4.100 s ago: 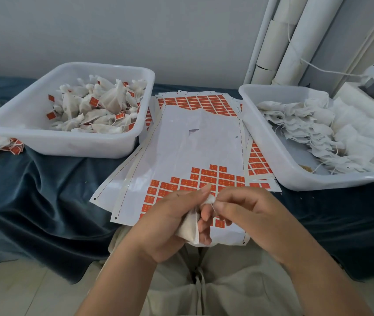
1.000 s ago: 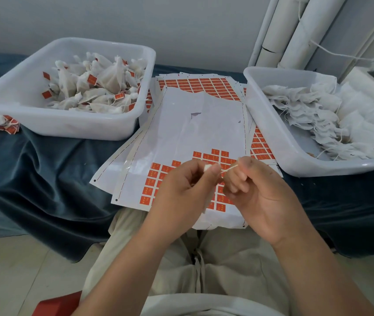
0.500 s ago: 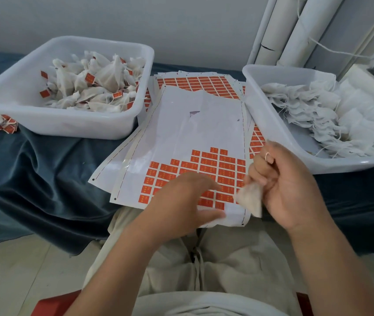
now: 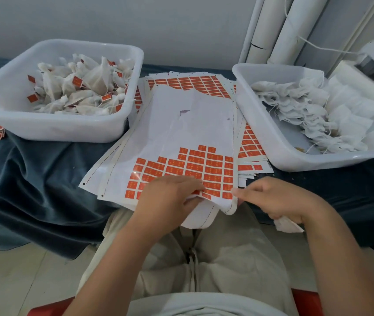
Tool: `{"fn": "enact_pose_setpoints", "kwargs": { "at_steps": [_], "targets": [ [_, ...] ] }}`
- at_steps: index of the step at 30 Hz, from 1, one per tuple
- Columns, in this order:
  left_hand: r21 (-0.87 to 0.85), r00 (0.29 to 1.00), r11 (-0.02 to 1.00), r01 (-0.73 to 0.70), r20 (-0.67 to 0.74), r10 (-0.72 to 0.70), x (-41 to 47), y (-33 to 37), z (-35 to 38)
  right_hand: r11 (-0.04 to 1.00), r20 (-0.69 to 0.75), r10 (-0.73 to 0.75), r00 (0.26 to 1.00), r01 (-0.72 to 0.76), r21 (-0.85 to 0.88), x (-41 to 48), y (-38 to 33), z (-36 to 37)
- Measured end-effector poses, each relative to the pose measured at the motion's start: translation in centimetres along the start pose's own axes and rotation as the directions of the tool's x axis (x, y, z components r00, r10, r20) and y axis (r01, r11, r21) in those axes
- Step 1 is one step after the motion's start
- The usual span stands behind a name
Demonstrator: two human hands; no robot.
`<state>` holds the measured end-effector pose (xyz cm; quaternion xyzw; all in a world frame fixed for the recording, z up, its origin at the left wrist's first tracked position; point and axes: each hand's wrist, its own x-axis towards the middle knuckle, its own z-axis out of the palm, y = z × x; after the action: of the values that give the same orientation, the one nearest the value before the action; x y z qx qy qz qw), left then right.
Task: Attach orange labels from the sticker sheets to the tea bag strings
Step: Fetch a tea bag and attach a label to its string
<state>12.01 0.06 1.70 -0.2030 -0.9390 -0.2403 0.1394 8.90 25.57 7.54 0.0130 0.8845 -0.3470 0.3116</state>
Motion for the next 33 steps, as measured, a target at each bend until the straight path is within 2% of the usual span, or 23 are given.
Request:
{"fn": "enact_pose_setpoints", "kwargs": {
  "at_steps": [3, 7, 8, 11, 14, 16, 19, 22, 27, 30, 33],
  "targets": [
    [-0.163, 0.982, 0.980, 0.117, -0.128, -0.138, -0.1, -0.1, -0.3, 0.971, -0.012, -0.113, 0.993, 0.113, 0.212, 0.4, -0.4, 0.8],
    [-0.246, 0.916, 0.938, 0.246, -0.258, -0.308, -0.2, 0.4, -0.3, 0.776, 0.012, -0.263, 0.965, 0.205, 0.596, 0.9, -1.3, 2.8],
    [-0.246, 0.906, 0.933, 0.261, -0.271, -0.325, -0.2, 0.6, -0.3, 0.753, -0.030, -0.279, 0.960, 0.237, 0.614, 0.9, -1.5, 3.4],
    [-0.258, 0.878, 0.916, 0.307, -0.296, -0.377, -0.2, 1.0, -0.4, 0.783, -0.236, -0.308, 0.922, 0.387, 0.487, 0.7, -2.5, 4.7],
    [-0.268, 0.868, 0.902, 0.339, -0.281, -0.410, -0.1, 1.2, -0.6, 0.777, -0.304, -0.346, 0.888, 0.453, 0.438, 0.5, -2.8, 5.4],
    [-0.254, 0.896, 0.913, 0.320, -0.233, -0.379, 0.0, 1.1, -1.1, 0.783, -0.335, -0.333, 0.882, 0.456, 0.423, 0.5, -2.8, 5.8],
    [-0.261, 0.957, 0.940, 0.220, -0.132, -0.260, 0.1, 0.8, -2.4, 0.782, -0.345, -0.313, 0.885, 0.447, 0.434, 0.5, -2.8, 5.9],
    [-0.217, 0.981, 0.968, 0.123, -0.122, -0.152, 0.2, 0.5, -3.8, 0.786, -0.329, -0.309, 0.892, 0.434, 0.440, 0.5, -2.8, 5.6],
    [-0.177, 0.991, 0.984, -0.014, -0.131, -0.009, 0.4, 0.5, -4.1, 0.794, -0.348, -0.317, 0.882, 0.448, 0.411, 0.4, -2.7, 5.1],
    [-0.043, 0.989, 0.994, -0.102, -0.113, 0.096, 0.4, 0.5, -3.8, 0.755, -0.326, -0.300, 0.897, 0.432, 0.494, 0.7, -2.3, 5.2],
    [0.011, 0.976, 0.987, -0.158, -0.150, 0.158, 0.3, 0.2, -3.5, 0.721, -0.272, -0.307, 0.912, 0.410, 0.558, 0.7, -2.1, 5.1]
  ]
}}
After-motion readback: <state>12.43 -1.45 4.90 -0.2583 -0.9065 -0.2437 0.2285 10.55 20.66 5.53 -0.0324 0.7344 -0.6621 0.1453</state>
